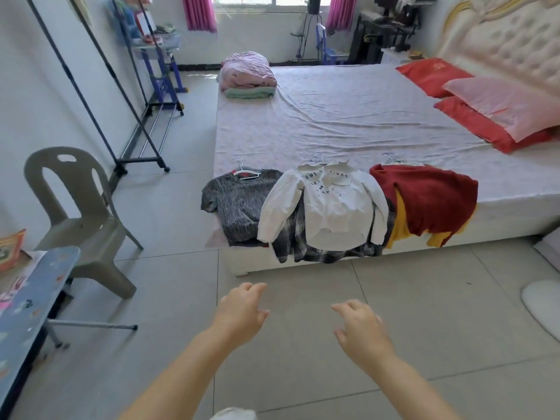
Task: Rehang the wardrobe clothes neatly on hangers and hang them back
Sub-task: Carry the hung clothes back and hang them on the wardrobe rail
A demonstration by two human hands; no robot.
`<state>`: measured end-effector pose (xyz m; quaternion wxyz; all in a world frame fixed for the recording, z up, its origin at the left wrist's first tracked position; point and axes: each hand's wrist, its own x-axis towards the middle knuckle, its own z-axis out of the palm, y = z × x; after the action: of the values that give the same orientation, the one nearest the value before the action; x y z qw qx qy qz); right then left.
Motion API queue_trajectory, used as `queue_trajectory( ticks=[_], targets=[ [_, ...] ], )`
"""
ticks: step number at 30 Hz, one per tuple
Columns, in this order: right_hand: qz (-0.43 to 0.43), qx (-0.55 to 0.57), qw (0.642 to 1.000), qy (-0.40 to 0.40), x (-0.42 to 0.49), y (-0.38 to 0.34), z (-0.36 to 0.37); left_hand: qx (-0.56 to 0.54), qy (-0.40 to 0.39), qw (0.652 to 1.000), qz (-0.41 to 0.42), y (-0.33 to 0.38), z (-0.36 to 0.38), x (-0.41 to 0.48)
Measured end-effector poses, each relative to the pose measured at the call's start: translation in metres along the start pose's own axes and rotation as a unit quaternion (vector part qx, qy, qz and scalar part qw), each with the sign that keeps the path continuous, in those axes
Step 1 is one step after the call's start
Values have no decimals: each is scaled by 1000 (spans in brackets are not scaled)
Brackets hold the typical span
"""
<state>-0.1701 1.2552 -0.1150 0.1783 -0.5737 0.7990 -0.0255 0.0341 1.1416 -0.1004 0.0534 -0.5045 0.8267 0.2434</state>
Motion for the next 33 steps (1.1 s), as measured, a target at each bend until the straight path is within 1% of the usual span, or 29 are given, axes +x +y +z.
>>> queue_trajectory(
  ticks=[3,7,11,14,22,27,33],
  targets=[
    [-38,-9,999,-16,60,-3,-18,-8,11,1000,-25,-5,-16,40],
    [-60,-25,997,-33,143,-12,-29,-14,9,998,-54,-23,-33,105],
    [-63,-39,996,-49,236,-32,-37,-20,9,998,-51,-51,-58,184],
    [-58,-20,995,-73,302,-56,-46,-18,-3,998,-55,-73,-86,241],
    [-58,2,994,-94,439,-104,-69,-40,-3,997,-66,-125,-148,357],
    [-74,-17,989,-131,530,-121,-75,-58,-6,994,-96,-156,-167,417],
    [-104,-36,975,-191,664,-144,-60,-80,-13,983,-165,-195,-185,499]
  ],
)
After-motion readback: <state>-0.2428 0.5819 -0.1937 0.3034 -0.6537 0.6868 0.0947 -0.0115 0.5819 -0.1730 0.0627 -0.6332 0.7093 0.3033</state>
